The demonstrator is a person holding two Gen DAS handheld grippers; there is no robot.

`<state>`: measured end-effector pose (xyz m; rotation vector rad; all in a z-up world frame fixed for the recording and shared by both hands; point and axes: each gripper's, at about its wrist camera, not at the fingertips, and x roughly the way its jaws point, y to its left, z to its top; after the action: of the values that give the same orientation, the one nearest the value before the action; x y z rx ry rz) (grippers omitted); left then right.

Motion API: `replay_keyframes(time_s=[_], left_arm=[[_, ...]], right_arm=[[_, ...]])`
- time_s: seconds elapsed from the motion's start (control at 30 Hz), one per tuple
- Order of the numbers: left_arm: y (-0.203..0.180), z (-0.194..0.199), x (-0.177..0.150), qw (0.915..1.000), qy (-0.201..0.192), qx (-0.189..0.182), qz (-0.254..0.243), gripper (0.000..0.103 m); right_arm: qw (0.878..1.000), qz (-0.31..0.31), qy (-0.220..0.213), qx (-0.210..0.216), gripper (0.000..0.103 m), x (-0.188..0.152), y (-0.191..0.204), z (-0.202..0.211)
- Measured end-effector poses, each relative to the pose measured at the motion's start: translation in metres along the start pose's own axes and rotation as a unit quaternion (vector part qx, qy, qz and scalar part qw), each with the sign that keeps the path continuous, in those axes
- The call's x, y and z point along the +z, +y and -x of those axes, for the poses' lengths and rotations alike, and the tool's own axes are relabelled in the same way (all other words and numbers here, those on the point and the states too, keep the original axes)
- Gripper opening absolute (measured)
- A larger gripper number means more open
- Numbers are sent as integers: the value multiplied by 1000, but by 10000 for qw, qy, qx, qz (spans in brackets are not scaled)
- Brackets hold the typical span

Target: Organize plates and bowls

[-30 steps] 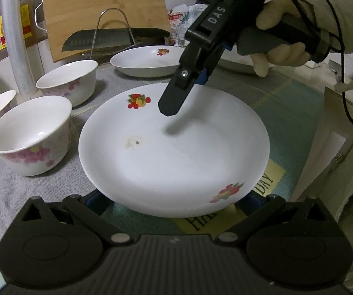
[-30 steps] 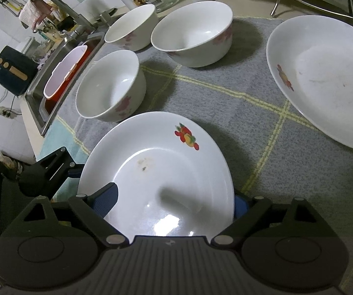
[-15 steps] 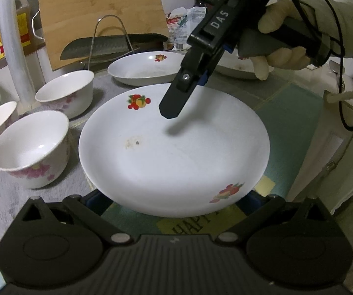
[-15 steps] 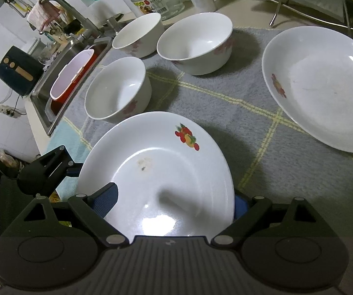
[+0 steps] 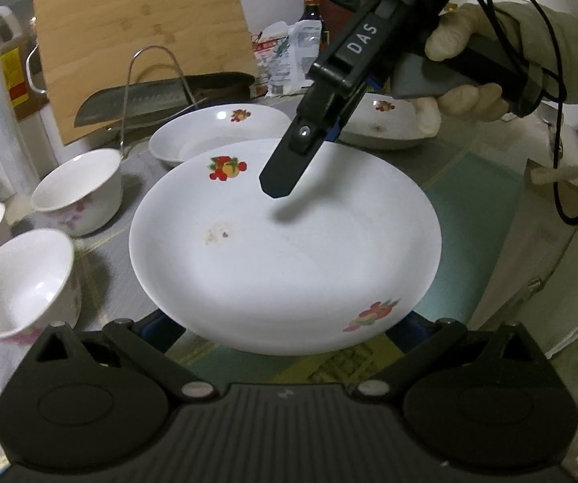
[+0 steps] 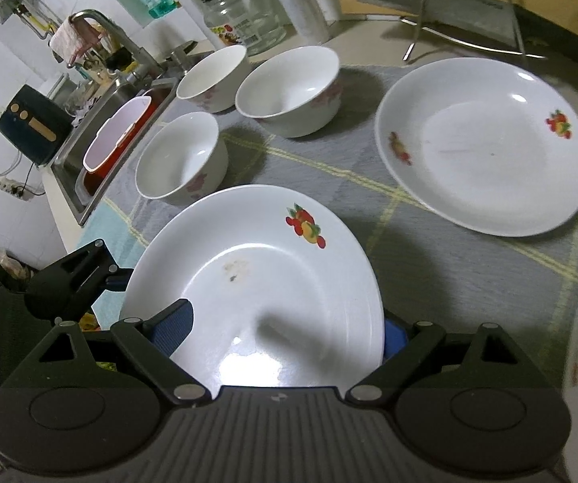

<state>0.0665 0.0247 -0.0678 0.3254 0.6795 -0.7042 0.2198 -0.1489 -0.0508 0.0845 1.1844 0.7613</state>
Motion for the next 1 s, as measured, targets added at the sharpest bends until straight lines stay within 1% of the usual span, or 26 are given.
replay_keyframes(time_s=[0.4,0.67,1.0], left_arm=[[-26,-29,37,9998,-8,-95,-167,102],[-43,-54,64,9995,-37,-181,-273,102],[-66,-84,96,9982,-95,-273,-524,102]], right_arm=[[9998,-87,-189,-73,96,-15,-39,39],[9991,-180,-346,-168,96,-25,-70,66],[9975,-324,-546,-302,96,-36,-112,99]])
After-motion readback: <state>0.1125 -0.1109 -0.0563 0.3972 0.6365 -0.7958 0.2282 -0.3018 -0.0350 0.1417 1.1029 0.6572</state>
